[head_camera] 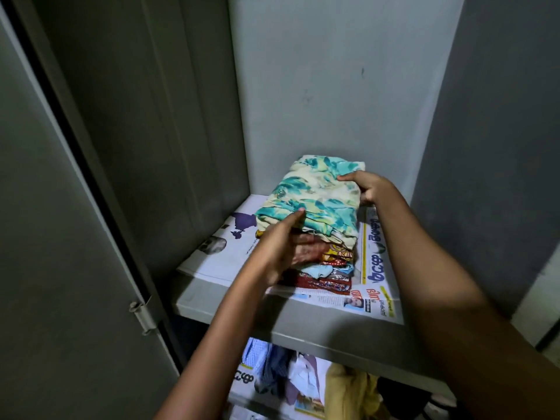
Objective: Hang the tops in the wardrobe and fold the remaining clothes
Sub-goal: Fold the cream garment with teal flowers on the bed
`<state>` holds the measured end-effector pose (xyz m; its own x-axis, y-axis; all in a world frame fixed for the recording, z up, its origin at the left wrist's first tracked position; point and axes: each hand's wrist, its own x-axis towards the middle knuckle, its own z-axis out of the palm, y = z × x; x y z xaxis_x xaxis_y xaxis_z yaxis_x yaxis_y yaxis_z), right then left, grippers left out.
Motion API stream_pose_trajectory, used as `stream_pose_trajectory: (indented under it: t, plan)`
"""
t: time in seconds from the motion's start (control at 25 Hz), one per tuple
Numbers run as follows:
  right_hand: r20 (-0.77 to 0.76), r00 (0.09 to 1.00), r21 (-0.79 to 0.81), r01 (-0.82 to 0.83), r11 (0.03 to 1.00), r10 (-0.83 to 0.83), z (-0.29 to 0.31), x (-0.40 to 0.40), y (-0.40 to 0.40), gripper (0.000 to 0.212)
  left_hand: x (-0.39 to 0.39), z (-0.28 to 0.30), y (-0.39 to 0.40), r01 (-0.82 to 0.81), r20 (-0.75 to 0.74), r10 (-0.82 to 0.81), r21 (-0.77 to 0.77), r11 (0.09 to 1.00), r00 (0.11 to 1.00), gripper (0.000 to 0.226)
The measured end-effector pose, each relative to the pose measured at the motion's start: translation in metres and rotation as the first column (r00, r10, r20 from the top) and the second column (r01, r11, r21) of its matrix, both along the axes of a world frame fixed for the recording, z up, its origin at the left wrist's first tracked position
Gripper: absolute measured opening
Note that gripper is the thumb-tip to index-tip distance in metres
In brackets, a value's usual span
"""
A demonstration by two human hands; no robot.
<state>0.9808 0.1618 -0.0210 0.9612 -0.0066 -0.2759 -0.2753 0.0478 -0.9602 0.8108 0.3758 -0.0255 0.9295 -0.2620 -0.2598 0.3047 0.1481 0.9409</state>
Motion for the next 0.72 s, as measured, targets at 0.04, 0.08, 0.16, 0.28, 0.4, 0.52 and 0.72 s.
stream_pose_trajectory:
  t: [0.04, 0.08, 0.16, 0.28, 0.4, 0.52, 0.72]
  plan:
    - [0.002, 1.000, -0.010, -0.012, 1.000, 0.012, 0.005, 0.001, -0.002, 0.008, -0.003, 0.008, 0.015, 0.058, 0.064, -0.088, 0.373, 0.926, 0.994, 0.033]
    - [0.014, 1.000, -0.020, -0.009, 1.000, 0.009, 0.012, 0.002, -0.002, 0.008, -0.002, 0.015, 0.027, -0.007, 0.150, -0.134, 0.692, 0.722, 0.980, 0.038]
    - [0.044, 0.999, -0.009, -0.017, 1.000, 0.018, 0.020, 0.005, 0.002, 0.012, 0.007, 0.035, 0.029, -0.362, 0.440, -0.171, 0.862, 0.356, 0.881, 0.042]
    - [0.070, 0.997, 0.088, -0.045, 0.995, 0.039, 0.009, 0.008, 0.009, 0.016, 0.035, 0.064, -0.005, -0.625, 0.766, -0.274, 0.637, 0.451, 0.582, 0.033]
    - [0.075, 0.996, 0.089, -0.061, 0.994, 0.055, -0.005, 0.001, 0.010, 0.019, 0.073, 0.040, -0.035, -0.456, 0.507, -0.564, 0.856, 0.242, 0.652, 0.068]
    - [0.155, 0.980, 0.029, 0.120, 0.992, -0.123, 0.005, 0.009, 0.012, 0.033, 0.089, -0.002, -0.043, -0.246, 0.206, -0.554, 0.969, 0.003, 0.807, 0.097]
    - [0.217, 0.957, 0.012, 0.192, 0.981, -0.190, 0.007, 0.018, 0.015, 0.047, 0.089, -0.004, -0.043, -0.265, 0.234, -0.430, 0.964, -0.014, 0.872, 0.116]
